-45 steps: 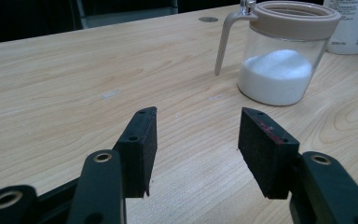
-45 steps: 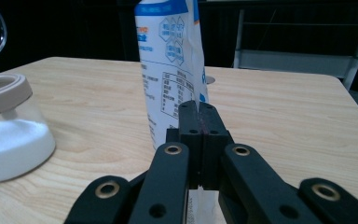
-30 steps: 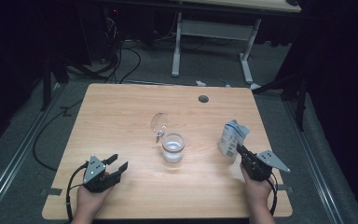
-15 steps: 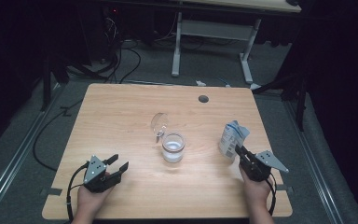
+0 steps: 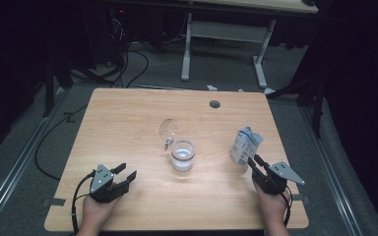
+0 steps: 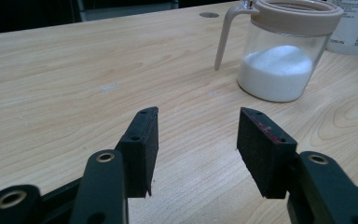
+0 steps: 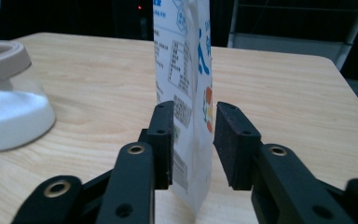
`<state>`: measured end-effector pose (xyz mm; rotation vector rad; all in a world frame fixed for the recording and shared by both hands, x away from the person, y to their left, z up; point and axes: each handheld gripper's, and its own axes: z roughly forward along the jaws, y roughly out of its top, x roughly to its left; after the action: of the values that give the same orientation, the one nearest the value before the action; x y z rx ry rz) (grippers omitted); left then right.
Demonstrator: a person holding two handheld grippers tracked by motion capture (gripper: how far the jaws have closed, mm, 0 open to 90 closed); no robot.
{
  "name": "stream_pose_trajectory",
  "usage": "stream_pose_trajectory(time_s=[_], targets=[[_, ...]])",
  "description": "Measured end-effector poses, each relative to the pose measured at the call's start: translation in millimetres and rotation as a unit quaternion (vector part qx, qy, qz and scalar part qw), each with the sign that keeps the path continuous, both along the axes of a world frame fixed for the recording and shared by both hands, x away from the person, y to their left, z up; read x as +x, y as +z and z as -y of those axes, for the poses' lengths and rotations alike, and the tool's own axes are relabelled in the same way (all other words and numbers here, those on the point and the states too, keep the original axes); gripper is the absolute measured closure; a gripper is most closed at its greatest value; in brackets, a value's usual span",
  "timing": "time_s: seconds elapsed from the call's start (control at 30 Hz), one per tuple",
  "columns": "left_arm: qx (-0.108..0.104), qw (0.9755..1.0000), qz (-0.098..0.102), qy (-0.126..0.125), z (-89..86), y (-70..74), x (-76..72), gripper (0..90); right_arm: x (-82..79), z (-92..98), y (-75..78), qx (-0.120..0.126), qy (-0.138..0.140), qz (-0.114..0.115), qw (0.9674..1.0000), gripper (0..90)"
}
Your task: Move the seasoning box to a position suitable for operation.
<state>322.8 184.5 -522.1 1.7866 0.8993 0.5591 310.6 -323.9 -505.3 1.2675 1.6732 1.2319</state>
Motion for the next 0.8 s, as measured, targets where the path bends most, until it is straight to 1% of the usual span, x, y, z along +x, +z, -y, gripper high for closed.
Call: stream_pose_trajectory(time_s=[0.07, 0.17, 0.23, 0.3, 0.47, 0.6, 0.8], targets=[[-0.001, 1.0, -0.007, -0.002, 1.8, -0.2, 1.0, 51.2, -4.3, 0.1, -0.9, -0.007, -0.002, -0.004, 1.0, 66.7], [-0.004, 0.9999, -0.01, -0.001, 3.9, 0.1, 2.3, 51.6, -11.7, 0.0, -2.3, -0.015, -0.007, -0.011, 0.9998, 66.7], [-0.01, 0.9998, -0.015, 0.002, 5.1, 0.2, 3.5, 51.6, -17.7, 0.4, -3.0, -0.019, -0.006, -0.013, 0.9997, 66.7], [-0.013, 0.9997, -0.019, 0.003, 6.2, 0.0, 4.9, 51.8, -24.2, 0.2, -3.7, -0.017, -0.006, -0.017, 0.9997, 66.6], [-0.01, 0.9997, -0.024, -0.003, 9.8, -0.5, 6.8, 52.5, -36.5, -3.4, -5.7, -0.022, 0.001, -0.023, 0.9995, 66.6], [-0.006, 0.9996, -0.026, -0.004, 12.8, -0.9, 8.0, 52.5, -40.3, -8.5, -6.8, -0.028, 0.008, -0.026, 0.9992, 66.5], [0.001, 0.9997, -0.025, -0.004, 13.3, -1.3, 7.3, 52.6, -38.8, -15.0, -9.1, -0.032, 0.02, -0.031, 0.9988, 66.6]])
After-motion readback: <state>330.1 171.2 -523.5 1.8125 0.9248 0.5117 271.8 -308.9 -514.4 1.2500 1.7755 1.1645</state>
